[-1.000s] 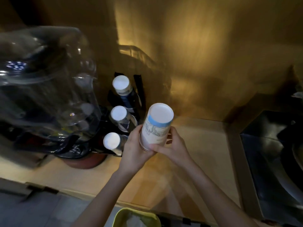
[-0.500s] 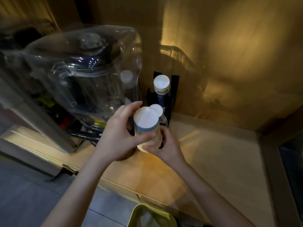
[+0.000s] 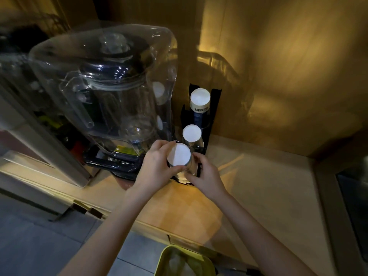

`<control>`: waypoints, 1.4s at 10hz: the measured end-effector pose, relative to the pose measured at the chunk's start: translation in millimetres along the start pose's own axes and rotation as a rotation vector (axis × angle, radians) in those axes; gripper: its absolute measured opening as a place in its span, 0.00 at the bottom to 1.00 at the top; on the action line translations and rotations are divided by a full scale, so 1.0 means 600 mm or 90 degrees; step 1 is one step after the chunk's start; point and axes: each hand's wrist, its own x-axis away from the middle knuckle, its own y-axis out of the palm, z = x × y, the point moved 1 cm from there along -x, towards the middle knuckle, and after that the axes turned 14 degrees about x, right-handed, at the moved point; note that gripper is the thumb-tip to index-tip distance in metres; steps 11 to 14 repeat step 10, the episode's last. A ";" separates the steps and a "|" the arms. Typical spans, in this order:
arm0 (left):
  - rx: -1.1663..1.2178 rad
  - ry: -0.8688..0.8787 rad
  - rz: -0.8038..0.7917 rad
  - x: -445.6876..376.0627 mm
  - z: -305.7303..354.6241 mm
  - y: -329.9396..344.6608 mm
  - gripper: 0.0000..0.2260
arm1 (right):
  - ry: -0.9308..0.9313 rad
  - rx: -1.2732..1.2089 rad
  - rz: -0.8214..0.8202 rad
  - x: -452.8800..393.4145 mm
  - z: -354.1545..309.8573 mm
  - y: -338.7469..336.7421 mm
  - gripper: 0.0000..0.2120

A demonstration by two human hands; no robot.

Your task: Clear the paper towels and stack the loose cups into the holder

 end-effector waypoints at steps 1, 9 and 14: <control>0.005 -0.020 -0.020 -0.004 -0.010 0.019 0.32 | -0.020 0.010 0.042 0.002 0.001 -0.004 0.23; -0.090 -0.089 -0.112 -0.012 -0.029 0.068 0.25 | -0.020 0.073 -0.037 -0.008 -0.012 -0.026 0.16; -0.108 -0.100 -0.097 -0.031 -0.015 0.064 0.21 | 0.027 -0.056 0.005 -0.011 -0.017 -0.059 0.13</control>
